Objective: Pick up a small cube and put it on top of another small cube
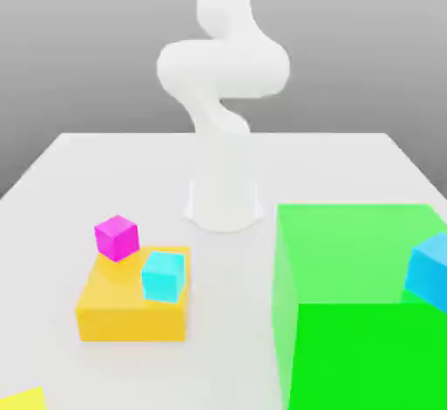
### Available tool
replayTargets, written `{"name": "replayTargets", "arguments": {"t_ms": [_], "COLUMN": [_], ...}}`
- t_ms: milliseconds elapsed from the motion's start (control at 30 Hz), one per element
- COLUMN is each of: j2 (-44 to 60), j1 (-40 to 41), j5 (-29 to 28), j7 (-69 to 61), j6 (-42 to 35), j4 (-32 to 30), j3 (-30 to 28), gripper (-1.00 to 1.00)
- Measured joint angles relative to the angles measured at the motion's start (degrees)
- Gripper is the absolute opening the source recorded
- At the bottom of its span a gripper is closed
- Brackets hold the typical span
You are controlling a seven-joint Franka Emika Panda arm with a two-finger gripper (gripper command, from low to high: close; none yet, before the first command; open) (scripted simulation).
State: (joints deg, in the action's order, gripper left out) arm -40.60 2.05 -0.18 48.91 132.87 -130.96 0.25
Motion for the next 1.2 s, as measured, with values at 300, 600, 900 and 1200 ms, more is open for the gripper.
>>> {"name": "replayTargets", "arguments": {"t_ms": [300,600,900,1200], "j2": [19.06,37.75,56.46,74.73], "j1": [6.51,11.53,15.20,18.09], "j5": [-1.17,-1.63,1.11,5.37], "j7": [11.57,22.45,31.13,34.21], "j6": [3.95,7.83,11.74,19.75], "j4": [3.01,5.96,8.89,12.31], "j3": [0.07,-1.79,-4.25,-4.53], "gripper": [0.00,0.00,0.00,-1.00]}}
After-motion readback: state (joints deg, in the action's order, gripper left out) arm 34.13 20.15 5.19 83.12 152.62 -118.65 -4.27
